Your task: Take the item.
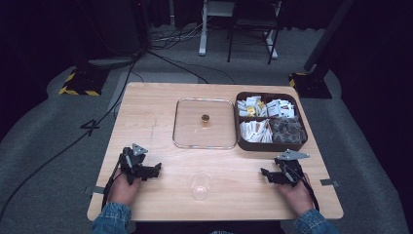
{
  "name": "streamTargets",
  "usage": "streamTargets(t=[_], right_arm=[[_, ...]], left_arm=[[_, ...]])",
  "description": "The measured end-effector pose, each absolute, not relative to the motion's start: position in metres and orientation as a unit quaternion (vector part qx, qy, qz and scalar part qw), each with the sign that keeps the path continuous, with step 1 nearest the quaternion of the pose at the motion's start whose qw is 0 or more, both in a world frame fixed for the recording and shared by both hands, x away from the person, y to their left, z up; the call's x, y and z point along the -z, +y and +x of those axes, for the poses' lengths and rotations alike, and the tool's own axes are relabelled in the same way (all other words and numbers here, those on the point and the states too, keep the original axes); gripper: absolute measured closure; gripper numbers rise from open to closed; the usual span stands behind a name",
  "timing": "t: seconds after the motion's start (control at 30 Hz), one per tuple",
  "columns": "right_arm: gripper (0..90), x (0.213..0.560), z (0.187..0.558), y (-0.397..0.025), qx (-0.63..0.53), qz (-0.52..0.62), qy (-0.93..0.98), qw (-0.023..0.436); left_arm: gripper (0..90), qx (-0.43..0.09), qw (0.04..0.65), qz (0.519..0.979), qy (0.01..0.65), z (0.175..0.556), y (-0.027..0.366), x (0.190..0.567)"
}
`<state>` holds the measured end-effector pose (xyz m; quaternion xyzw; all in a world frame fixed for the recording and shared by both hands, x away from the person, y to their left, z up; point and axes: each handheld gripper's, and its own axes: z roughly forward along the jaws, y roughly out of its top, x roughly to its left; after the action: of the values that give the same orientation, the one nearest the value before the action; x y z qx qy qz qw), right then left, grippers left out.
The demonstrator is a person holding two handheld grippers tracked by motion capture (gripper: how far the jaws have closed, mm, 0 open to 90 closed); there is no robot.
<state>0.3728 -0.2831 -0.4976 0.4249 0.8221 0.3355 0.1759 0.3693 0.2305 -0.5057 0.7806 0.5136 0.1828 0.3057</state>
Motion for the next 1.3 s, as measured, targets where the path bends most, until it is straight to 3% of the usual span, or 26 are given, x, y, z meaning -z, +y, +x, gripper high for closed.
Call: streamTargets(t=[0.37,1.3], right_arm=[[39.2,0.488,0.362,-0.283,-0.326,0.421,0.830,0.165],[45.3,0.405,0.352,-0.286,-0.409,0.390,0.814,0.137]], left_arm=[[0.0,-0.183,0.305,0.784,0.509,0.371,0.231,0.506],[0.2,-0.183,0.306,0.784,0.509,0.371,0.231,0.506]])
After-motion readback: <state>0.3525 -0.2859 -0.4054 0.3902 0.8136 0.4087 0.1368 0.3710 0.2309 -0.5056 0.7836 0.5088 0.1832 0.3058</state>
